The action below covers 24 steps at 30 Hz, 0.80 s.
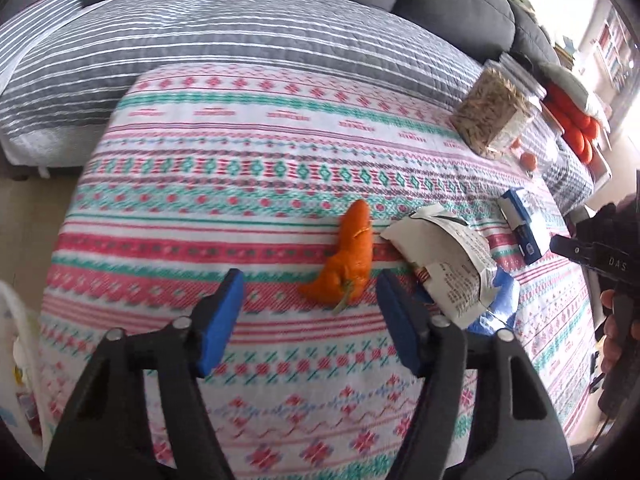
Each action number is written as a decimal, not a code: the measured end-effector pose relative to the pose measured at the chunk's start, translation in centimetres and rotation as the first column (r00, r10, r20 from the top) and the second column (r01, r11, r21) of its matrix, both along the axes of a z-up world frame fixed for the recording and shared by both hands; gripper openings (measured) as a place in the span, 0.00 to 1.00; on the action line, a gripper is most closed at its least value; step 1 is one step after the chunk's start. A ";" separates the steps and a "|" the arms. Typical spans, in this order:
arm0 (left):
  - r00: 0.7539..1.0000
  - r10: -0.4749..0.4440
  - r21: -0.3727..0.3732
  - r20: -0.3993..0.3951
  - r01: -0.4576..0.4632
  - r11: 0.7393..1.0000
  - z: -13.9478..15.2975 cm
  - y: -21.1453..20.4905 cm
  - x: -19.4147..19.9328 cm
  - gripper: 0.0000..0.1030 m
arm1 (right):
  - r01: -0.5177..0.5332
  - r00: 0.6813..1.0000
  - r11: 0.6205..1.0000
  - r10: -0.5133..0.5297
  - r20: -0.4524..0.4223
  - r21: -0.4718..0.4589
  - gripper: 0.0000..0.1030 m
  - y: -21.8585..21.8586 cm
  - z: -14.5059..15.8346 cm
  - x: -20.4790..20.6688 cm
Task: Collect trash
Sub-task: 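Grasp the orange toy with the left tool while the right tool grasps the blue box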
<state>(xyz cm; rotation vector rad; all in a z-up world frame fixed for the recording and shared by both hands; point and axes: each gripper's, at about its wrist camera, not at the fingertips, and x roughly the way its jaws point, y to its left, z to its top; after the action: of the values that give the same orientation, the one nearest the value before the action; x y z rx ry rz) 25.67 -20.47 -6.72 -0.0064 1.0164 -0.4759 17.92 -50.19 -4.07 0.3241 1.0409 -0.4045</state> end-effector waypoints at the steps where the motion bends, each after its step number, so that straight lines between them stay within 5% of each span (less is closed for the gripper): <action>1: 1.000 -0.009 0.002 -0.001 0.009 1.000 -0.4 -0.5 0.2 0.63 | -0.005 1.000 1.000 0.005 -0.004 -0.009 0.81 0.0 -0.2 0.1; 7: 1.000 -0.017 0.014 0.010 0.017 1.000 -1.2 -1.7 0.8 0.55 | -0.028 1.000 0.999 0.028 -0.008 -0.019 0.81 -0.5 -1.1 0.9; 13: 0.998 -0.057 0.030 0.018 0.057 0.998 -1.1 -3.1 0.6 0.29 | -0.071 0.997 0.996 0.069 -0.029 -0.055 0.81 -0.3 -2.2 2.1; 17: 0.998 -0.061 0.047 0.017 0.060 0.997 -1.1 -3.3 0.3 0.22 | -0.091 0.995 0.994 0.088 -0.046 -0.061 0.81 -0.3 -3.0 2.7; 20: 0.998 -0.056 0.047 0.008 0.056 0.997 -1.1 -3.1 0.1 0.21 | -0.119 0.991 0.992 0.116 -0.063 -0.048 0.60 -0.2 -3.5 3.0; 24: 0.999 -0.050 0.054 0.003 0.050 0.997 -0.7 -2.0 -0.5 0.20 | -0.140 0.987 0.989 0.136 -0.081 -0.049 0.60 0.2 -3.4 2.9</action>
<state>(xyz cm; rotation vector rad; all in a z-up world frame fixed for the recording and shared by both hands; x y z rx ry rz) 25.20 -22.45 -7.46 0.0685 1.0264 -0.4937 20.86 -49.95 -7.45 0.1875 1.1188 -0.3219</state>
